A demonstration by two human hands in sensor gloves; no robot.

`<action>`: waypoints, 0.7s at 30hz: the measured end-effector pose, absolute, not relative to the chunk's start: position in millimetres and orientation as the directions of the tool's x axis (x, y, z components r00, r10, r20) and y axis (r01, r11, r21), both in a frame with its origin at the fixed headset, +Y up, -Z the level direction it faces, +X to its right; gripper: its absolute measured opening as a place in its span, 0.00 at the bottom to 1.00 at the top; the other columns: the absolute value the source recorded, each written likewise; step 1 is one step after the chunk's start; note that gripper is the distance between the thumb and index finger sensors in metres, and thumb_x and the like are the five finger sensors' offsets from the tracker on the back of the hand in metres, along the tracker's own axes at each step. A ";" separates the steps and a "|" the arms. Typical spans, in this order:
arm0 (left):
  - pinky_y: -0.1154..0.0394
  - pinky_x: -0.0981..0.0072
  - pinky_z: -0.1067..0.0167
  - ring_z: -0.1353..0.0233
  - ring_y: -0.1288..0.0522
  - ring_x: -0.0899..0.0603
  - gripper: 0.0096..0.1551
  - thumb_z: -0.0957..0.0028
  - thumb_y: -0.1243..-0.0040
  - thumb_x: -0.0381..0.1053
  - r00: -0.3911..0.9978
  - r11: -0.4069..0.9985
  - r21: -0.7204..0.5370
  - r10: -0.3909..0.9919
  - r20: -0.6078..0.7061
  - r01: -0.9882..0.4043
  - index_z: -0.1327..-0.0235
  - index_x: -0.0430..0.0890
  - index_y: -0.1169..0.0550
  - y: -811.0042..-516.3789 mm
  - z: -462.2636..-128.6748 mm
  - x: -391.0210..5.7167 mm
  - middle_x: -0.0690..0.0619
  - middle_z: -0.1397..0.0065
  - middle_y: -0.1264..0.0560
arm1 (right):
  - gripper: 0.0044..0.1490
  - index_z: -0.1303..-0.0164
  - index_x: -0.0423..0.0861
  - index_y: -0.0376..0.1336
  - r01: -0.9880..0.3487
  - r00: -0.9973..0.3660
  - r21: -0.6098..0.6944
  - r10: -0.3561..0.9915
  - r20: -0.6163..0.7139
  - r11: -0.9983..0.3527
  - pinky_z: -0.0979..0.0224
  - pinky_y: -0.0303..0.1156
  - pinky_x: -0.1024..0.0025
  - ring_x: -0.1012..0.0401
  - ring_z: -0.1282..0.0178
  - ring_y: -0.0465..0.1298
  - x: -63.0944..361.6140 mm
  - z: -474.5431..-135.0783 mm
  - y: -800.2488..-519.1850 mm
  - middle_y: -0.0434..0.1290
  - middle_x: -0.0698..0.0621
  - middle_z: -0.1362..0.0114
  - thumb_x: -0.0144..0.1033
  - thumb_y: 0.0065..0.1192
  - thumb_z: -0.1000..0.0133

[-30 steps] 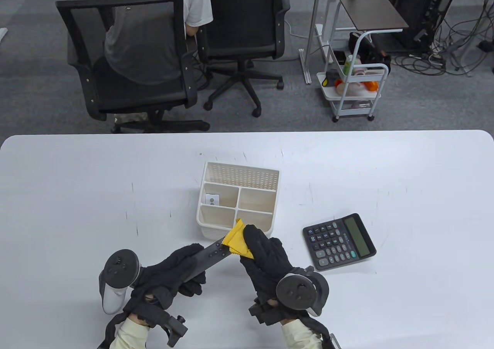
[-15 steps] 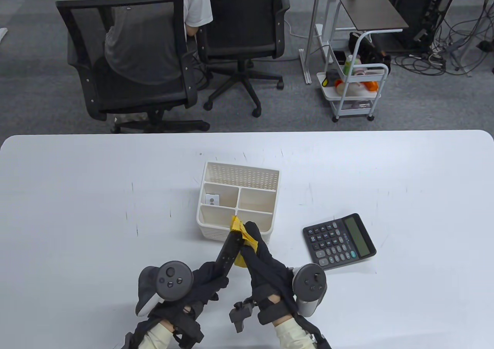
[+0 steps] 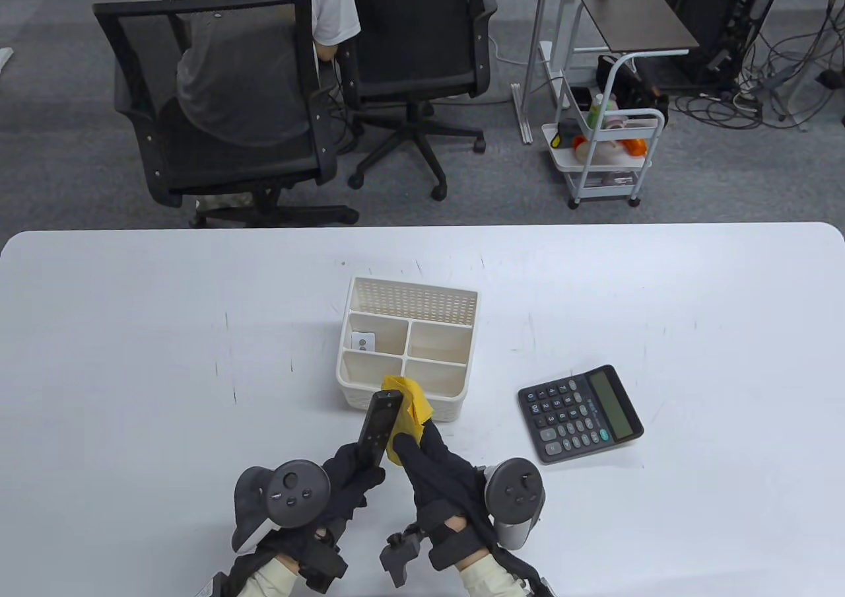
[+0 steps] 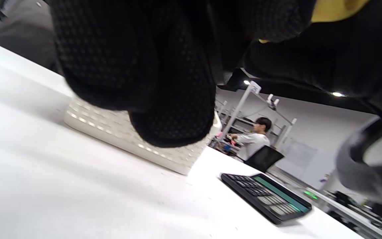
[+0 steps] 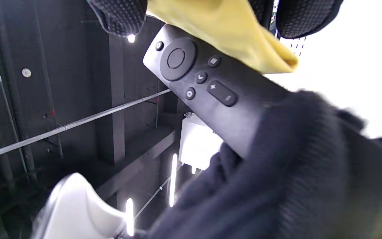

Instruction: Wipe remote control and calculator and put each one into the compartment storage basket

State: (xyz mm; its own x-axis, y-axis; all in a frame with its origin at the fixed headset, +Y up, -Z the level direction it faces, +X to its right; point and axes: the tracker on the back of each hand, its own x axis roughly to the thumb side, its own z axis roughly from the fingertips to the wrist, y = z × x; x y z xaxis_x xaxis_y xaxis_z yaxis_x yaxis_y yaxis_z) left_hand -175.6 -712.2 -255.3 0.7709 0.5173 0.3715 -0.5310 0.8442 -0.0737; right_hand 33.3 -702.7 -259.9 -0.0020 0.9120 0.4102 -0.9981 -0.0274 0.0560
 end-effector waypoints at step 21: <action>0.18 0.58 0.47 0.38 0.17 0.44 0.56 0.54 0.41 0.70 0.503 0.543 -0.163 0.833 0.233 -0.824 0.20 0.44 0.46 -703.6 -262.7 -209.0 0.43 0.22 0.33 | 0.38 0.22 0.28 0.56 -0.943 -0.195 0.167 0.886 0.421 -0.287 0.33 0.66 0.37 0.48 0.42 0.81 25.7 -263.0 -701.9 0.76 0.36 0.32 0.28 0.59 0.41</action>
